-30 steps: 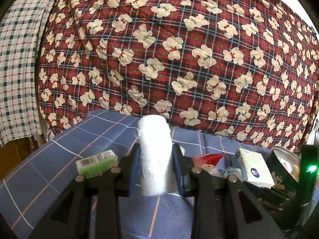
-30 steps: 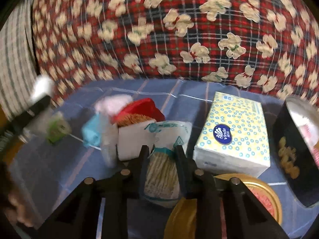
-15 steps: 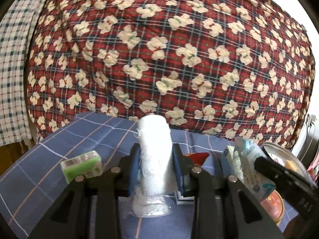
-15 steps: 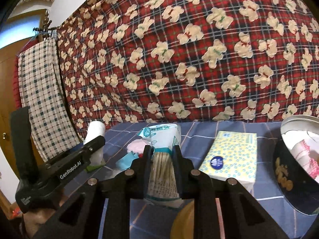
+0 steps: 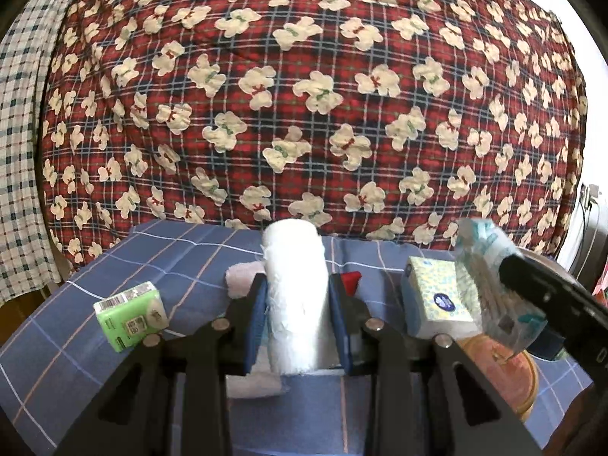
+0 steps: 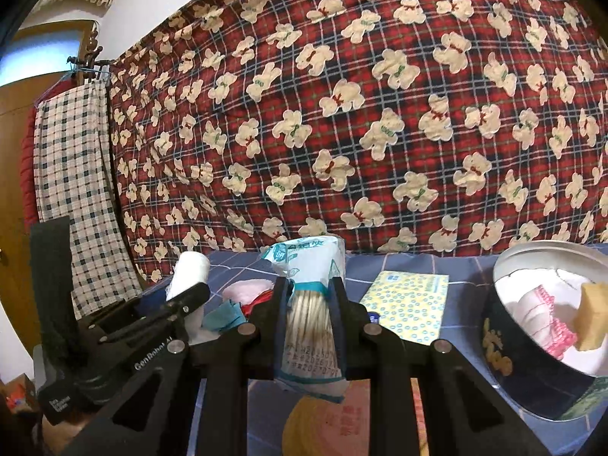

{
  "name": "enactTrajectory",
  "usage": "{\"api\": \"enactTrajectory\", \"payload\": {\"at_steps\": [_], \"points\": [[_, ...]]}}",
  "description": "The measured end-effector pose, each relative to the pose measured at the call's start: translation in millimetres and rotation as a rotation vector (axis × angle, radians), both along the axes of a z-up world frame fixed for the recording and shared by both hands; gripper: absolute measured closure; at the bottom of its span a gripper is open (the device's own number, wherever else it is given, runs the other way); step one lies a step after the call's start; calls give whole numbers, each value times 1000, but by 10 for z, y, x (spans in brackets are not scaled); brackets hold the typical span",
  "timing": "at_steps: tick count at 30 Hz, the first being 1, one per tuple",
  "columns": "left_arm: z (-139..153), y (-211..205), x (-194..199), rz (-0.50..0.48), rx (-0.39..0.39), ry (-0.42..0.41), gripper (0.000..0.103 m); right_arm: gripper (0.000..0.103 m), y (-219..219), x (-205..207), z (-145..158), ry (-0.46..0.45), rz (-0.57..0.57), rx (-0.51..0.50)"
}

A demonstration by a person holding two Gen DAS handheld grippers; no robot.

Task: Organize soft objects
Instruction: 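Carry the white roll and cotton-swab bag over the metal tin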

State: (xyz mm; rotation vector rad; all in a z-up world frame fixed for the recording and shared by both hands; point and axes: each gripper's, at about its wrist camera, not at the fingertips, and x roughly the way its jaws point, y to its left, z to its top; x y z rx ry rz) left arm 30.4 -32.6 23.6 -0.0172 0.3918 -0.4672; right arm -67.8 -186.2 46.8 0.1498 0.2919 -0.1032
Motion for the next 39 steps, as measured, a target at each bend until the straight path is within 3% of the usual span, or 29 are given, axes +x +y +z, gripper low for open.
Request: {"api": "enactTrajectory", "payload": {"at_steps": [39], "points": [[206, -1165, -701, -157, 2, -27, 72, 80, -1061, -787, 161, -106, -187, -19]]}}
